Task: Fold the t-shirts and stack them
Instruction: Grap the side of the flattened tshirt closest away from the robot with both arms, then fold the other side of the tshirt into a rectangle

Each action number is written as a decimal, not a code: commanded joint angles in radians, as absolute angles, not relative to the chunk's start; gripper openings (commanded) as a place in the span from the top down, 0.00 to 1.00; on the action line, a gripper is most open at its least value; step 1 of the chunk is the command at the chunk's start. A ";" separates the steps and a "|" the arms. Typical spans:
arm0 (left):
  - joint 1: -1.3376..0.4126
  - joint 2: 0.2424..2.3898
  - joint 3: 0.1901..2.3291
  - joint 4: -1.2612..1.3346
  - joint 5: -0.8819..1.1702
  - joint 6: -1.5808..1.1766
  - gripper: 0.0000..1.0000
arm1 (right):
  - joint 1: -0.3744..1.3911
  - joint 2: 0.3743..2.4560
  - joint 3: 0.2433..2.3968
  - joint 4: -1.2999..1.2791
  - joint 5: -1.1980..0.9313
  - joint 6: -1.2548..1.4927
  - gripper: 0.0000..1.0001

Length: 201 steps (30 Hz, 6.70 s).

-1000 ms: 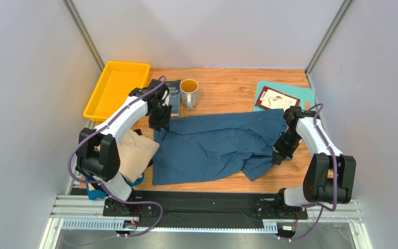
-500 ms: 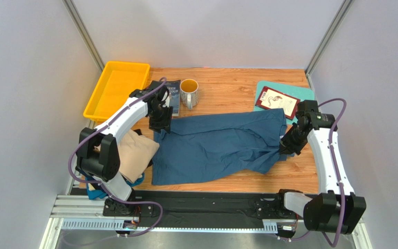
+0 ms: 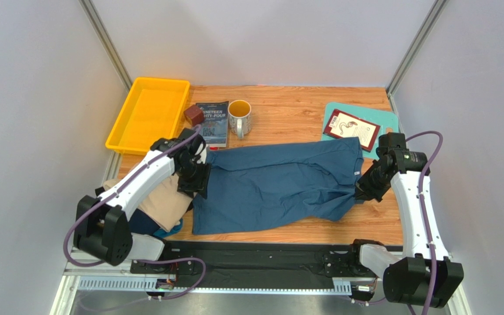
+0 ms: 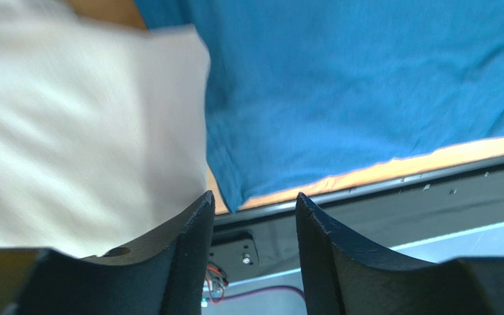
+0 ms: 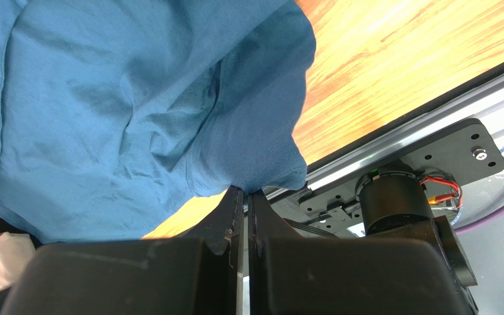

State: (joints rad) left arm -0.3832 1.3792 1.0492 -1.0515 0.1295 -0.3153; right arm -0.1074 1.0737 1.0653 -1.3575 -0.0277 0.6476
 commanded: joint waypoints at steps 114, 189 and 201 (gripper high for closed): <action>-0.604 1.240 1.137 -1.178 -0.153 -0.491 1.00 | -0.291 0.850 1.159 -1.408 -0.368 0.680 1.00; -0.471 1.592 1.261 -1.305 0.068 -0.423 1.00 | -0.161 1.600 1.666 -1.304 -0.101 0.445 1.00; -0.465 1.690 1.338 -1.347 0.003 -0.402 1.00 | -0.066 1.692 1.695 -1.267 -0.037 0.408 1.00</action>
State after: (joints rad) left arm -0.4686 1.6779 1.2827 -1.3113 0.0380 -0.4355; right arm -0.0891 1.6890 1.6695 -1.3174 -0.0856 0.4374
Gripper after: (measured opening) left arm 0.007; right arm 0.010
